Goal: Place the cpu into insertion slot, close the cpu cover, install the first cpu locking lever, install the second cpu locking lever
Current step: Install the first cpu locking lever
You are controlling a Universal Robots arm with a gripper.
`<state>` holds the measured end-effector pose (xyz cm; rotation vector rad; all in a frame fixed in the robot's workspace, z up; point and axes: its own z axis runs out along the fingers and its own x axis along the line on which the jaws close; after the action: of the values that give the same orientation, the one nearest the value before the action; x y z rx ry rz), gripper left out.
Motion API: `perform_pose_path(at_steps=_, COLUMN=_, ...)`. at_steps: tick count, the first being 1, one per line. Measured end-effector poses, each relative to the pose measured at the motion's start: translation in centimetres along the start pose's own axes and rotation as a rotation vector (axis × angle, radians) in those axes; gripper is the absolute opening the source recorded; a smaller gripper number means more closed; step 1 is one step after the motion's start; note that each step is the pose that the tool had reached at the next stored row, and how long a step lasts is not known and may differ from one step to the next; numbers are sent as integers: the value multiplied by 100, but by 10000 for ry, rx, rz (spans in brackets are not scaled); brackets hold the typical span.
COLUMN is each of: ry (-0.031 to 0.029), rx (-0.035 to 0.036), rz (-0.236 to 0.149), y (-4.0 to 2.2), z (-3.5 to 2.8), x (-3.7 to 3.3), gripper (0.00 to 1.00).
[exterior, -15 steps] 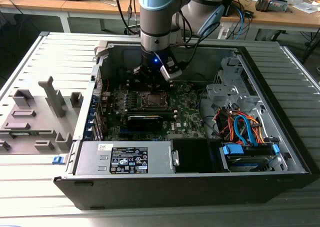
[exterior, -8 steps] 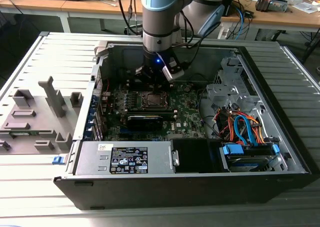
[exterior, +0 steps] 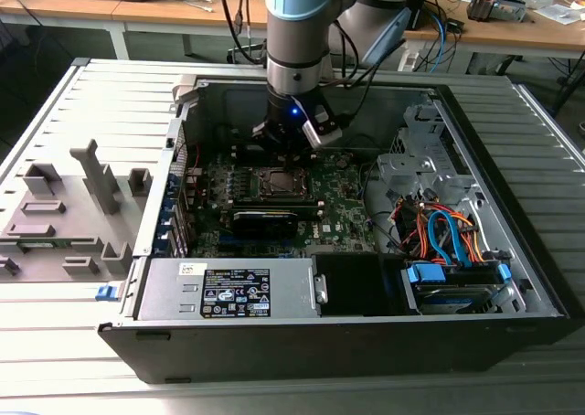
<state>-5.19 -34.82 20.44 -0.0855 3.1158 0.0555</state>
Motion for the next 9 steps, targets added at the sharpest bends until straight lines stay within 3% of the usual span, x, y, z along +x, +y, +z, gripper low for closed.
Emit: perform_pose_path(at_steps=9, ry=2, rx=55, rz=-2, y=-9, z=14, x=-144, gripper=11)
